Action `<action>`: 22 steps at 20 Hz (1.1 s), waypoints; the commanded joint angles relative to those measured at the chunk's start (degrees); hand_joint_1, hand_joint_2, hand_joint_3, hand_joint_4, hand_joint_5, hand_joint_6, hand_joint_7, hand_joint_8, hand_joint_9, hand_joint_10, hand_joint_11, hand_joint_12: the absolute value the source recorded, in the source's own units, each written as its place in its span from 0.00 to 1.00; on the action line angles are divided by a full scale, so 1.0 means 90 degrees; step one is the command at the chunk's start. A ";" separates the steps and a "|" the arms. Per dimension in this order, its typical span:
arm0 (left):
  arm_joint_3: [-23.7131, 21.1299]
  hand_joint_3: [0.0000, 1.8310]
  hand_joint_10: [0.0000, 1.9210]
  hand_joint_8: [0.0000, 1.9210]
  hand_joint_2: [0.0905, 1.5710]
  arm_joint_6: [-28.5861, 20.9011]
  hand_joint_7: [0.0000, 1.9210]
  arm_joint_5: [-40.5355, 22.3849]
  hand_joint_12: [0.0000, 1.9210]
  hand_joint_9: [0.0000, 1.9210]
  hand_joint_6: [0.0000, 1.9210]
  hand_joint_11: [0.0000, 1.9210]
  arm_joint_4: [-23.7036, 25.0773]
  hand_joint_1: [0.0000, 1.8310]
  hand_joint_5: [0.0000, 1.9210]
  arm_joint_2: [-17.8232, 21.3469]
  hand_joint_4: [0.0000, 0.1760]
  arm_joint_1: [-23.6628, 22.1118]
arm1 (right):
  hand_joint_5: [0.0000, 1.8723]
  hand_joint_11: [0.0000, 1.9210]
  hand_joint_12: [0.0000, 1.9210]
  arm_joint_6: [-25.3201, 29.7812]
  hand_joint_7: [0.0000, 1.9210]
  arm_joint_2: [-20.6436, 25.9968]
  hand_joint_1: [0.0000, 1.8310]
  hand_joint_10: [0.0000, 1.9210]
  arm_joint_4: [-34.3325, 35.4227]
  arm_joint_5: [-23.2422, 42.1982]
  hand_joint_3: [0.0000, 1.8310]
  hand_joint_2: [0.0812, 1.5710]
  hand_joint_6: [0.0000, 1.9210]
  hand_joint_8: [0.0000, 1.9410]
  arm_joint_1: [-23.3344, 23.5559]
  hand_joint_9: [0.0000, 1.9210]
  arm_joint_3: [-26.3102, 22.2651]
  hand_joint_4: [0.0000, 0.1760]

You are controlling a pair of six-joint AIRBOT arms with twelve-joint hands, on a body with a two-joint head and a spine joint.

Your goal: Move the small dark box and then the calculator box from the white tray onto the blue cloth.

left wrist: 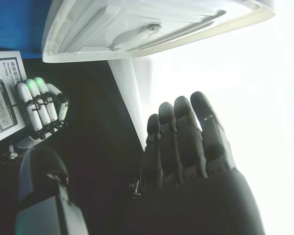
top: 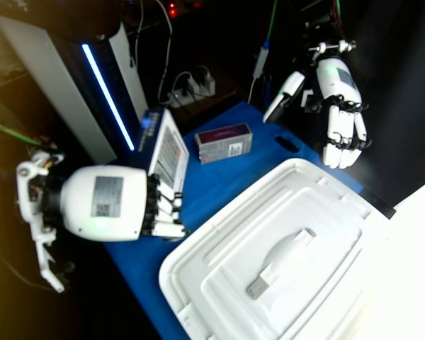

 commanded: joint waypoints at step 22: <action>0.0003 0.00 0.00 0.00 0.48 0.0014 0.19 -0.0679 0.39 0.17 0.00 0.00 -0.0285 0.35 0.17 -0.0079 0.00 0.0018 | 0.00 0.00 0.00 0.0022 0.00 0.0021 0.35 0.00 0.0735 0.1041 0.00 0.36 0.00 0.00 0.0184 0.00 0.0069 0.96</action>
